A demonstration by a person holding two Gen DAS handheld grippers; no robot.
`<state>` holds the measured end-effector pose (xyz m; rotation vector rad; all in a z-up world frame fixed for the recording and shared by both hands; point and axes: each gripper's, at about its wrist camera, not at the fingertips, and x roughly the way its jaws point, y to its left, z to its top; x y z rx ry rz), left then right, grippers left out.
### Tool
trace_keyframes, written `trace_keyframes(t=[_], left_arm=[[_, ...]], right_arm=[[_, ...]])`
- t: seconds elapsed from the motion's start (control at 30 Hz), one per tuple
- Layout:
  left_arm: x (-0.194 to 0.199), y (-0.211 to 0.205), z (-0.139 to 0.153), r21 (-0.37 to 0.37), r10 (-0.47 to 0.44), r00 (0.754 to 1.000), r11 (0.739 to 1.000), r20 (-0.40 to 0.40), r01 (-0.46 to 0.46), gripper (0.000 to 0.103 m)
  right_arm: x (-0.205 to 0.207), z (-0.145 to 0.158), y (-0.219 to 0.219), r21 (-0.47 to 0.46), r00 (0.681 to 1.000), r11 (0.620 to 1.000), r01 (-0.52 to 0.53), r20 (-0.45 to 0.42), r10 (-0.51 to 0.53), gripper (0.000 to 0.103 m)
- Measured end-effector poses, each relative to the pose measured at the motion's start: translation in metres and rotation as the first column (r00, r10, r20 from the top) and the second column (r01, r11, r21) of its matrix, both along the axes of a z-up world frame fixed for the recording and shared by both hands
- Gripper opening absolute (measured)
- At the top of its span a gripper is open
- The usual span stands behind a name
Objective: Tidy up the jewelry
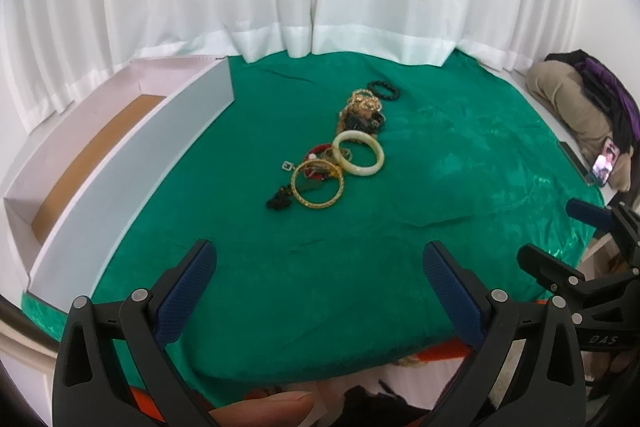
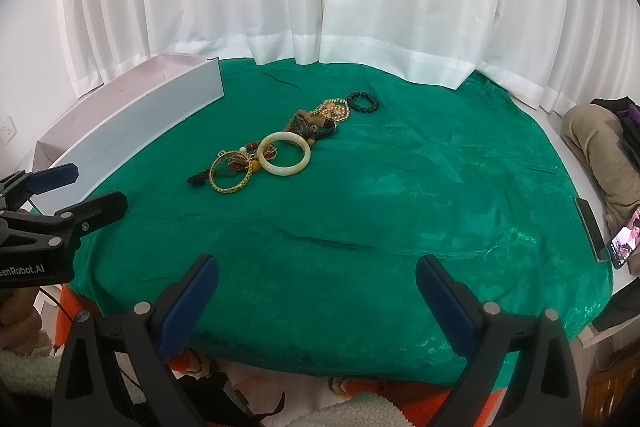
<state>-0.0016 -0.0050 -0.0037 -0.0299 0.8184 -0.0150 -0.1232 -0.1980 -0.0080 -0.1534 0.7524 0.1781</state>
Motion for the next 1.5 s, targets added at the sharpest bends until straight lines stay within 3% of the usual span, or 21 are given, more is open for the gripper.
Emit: trace_keyframes(t=[1.5], left_arm=[[0.0013, 0.0018, -0.0029, 0.001, 0.002, 1.0, 1.0, -0.015, -0.002, 0.102]], right_arm=[[-0.0002, -0.001, 0.0016, 0.005, 1.0, 1.0, -0.004, -0.005, 0.004, 0.101]])
